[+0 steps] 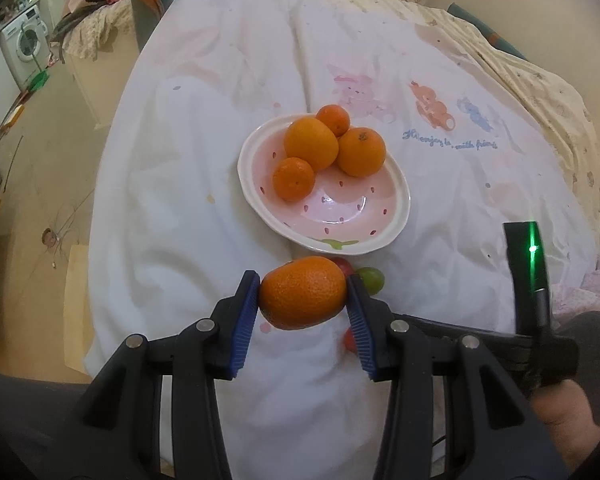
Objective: Organize fruits
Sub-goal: 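Lift the tangerine with the left gripper while the right gripper grasps the dark grape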
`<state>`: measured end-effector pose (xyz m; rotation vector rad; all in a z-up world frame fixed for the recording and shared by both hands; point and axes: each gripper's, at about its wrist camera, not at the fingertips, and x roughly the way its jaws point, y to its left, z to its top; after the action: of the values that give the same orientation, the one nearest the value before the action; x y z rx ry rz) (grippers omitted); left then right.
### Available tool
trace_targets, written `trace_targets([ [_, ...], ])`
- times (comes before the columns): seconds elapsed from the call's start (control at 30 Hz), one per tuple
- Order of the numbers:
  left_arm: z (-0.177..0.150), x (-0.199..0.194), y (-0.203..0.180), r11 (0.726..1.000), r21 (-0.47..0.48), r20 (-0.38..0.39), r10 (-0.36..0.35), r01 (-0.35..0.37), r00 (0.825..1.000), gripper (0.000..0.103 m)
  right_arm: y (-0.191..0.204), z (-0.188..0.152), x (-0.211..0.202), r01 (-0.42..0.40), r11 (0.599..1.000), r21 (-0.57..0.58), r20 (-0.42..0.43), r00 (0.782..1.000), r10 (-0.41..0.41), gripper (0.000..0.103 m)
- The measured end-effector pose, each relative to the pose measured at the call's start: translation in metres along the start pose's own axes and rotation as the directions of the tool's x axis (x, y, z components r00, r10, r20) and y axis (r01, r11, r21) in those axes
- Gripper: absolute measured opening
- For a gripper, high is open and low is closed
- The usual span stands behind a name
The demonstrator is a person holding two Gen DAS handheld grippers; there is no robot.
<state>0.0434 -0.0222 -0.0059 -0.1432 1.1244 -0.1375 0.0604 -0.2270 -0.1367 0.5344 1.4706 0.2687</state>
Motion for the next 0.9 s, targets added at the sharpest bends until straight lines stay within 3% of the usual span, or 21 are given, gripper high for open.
trace_targets([
  [0.27, 0.000, 0.000, 0.000, 1.000, -0.007, -0.012, -0.018, 0.018, 1.000, 0.040, 0.003, -0.005, 0.000, 0.037, 0.998, -0.055, 0.018, 0.999, -0.036, 0.023],
  [0.57, -0.003, 0.007, -0.004, 0.999, 0.027, -0.013, 0.035, -0.035, 0.999, 0.040, -0.006, -0.009, -0.027, -0.048, 0.997, -0.065, 0.059, 0.997, 0.052, 0.023],
  [0.9, -0.003, 0.014, -0.002, 0.996, 0.023, -0.002, 0.083, -0.083, 0.997, 0.040, -0.002, -0.016, -0.073, -0.132, 0.985, -0.114, 0.151, 0.977, 0.148, 0.023],
])
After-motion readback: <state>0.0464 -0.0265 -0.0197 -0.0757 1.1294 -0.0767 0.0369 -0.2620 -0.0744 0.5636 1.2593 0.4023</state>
